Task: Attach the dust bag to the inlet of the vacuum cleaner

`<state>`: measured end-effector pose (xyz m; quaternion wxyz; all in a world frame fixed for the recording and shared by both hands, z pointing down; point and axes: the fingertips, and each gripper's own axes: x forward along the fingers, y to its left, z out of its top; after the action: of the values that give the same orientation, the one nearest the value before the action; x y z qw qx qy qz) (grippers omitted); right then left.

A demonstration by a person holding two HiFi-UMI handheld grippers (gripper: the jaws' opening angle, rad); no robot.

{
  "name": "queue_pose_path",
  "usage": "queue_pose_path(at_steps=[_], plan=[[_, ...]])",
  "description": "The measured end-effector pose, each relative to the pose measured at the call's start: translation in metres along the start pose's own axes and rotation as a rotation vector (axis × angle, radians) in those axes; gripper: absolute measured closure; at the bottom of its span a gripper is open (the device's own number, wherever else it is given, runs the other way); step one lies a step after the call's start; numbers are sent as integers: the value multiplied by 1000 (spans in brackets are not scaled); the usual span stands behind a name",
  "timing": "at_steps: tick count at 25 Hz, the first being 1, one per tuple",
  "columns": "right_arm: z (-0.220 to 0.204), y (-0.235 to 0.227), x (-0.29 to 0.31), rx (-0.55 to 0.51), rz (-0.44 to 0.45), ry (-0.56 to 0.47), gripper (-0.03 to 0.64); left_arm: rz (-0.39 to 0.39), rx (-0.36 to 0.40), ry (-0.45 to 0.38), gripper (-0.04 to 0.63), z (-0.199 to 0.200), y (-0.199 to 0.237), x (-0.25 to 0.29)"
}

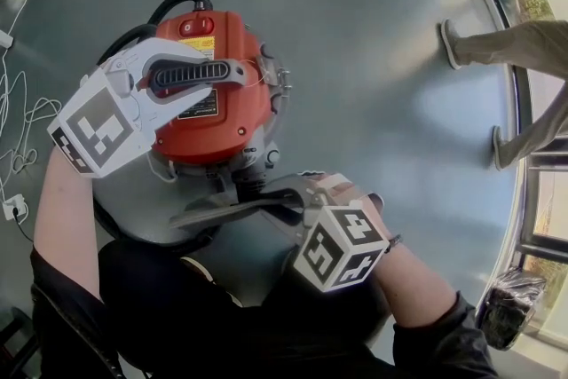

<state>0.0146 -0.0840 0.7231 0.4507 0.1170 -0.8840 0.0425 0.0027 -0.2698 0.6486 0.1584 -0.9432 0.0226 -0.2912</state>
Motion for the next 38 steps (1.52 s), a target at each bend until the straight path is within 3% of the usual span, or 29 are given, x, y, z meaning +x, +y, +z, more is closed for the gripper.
queue_pose_path(at_steps=[4,13,22,32,38], plan=[[-8,-1,0,53,-6,-30,574,-1,2,-1,465,0,0,0],[7,-1,5,-62,-9,34,568,-4,15,9,465,4,-2,0],[-5,-8,0,118,-43,-22,561,2,19,7,465,4,-1,-1],[8,-6,3,25,-67,7,561,1,25,18,465,4,-2,-2],[-4,-10,0,134,-59,-34,555,13,19,10,465,3,-1,-1]])
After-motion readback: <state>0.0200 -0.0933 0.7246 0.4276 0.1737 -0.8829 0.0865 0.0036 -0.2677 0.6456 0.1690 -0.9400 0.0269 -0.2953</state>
